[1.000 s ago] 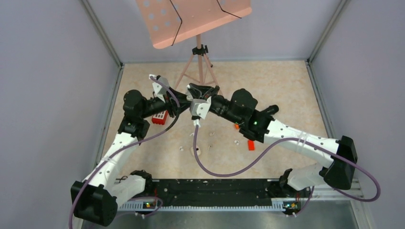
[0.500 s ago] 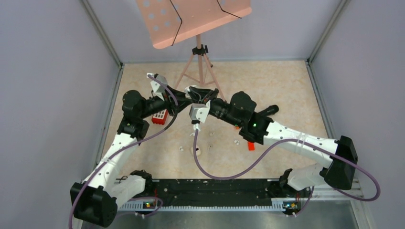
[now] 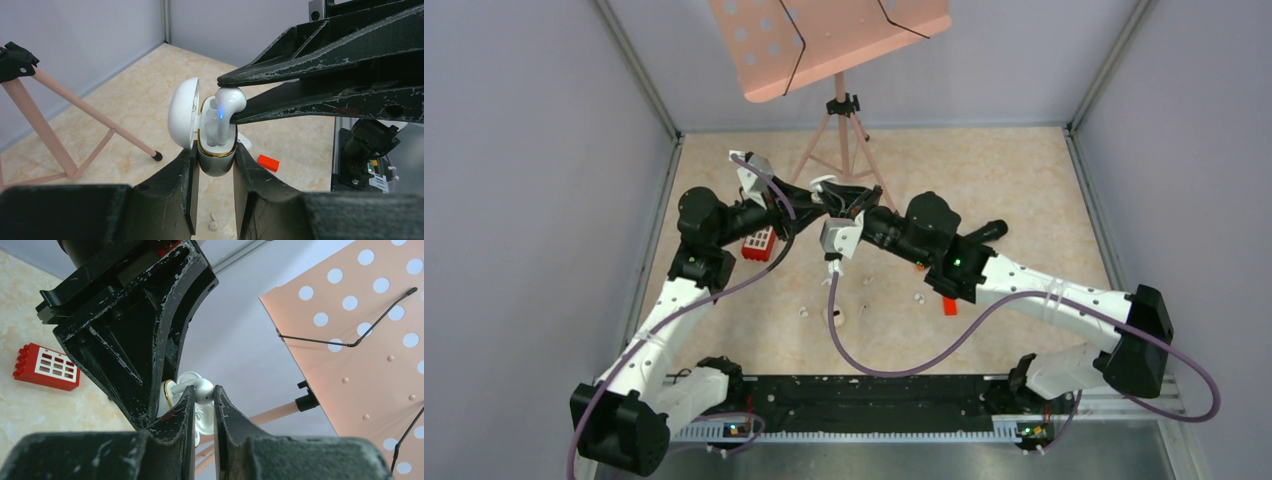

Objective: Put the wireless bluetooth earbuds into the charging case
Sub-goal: Place the earbud in the charging case.

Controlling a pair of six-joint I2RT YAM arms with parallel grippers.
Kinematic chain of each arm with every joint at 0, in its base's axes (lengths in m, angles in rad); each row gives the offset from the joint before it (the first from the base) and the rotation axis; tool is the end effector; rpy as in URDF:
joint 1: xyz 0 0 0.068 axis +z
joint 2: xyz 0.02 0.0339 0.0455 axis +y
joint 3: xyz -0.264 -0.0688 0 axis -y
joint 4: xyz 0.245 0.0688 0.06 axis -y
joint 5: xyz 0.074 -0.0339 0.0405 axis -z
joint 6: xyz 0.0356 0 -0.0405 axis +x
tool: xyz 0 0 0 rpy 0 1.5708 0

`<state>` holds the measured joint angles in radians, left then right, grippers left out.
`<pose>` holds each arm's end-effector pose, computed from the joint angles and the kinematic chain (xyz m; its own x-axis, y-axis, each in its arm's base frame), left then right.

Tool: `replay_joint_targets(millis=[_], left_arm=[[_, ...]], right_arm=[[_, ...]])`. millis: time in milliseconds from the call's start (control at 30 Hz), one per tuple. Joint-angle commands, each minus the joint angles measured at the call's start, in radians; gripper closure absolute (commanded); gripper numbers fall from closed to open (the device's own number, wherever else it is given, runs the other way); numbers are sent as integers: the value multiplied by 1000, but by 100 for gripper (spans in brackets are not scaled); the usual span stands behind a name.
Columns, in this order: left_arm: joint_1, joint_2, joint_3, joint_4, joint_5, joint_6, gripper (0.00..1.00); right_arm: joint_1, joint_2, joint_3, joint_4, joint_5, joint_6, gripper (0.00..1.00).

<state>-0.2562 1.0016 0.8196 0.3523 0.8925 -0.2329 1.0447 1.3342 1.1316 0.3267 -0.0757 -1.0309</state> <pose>0.2101 -0.0837 0.3669 -0.0485 -0.1370 -0.9894 0.9148 0.3915 -0.0991 0.1578 0.2771 0.3932 0.8039 -0.3188 -0.5021 -0.4093 0.3159 -0.8560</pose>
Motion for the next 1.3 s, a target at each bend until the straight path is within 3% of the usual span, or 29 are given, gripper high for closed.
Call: replay_joint_targets(millis=[0,567,700,900,1033,1267], left_arm=[[-2,-10,46,50,5,13,100],[-1,-12,46,53,30,27,100],[-2,-17,41,56,4,31,100],[-2,-17,34,52,-6,59,100],[-2,-14,30,53,-9,74,100],[-2,-13,26,45,-5,103,100]], right_arm=[[8,-10,19,3,5,-12,100],[9,15,42,-25,2,-9,100],[9,21,73,-103,-15,-13,100],[5,29,150,-295,-21,-2,82],[-4,42,207,-423,-38,8,80],[-15,39,244,-495,-80,41,74]])
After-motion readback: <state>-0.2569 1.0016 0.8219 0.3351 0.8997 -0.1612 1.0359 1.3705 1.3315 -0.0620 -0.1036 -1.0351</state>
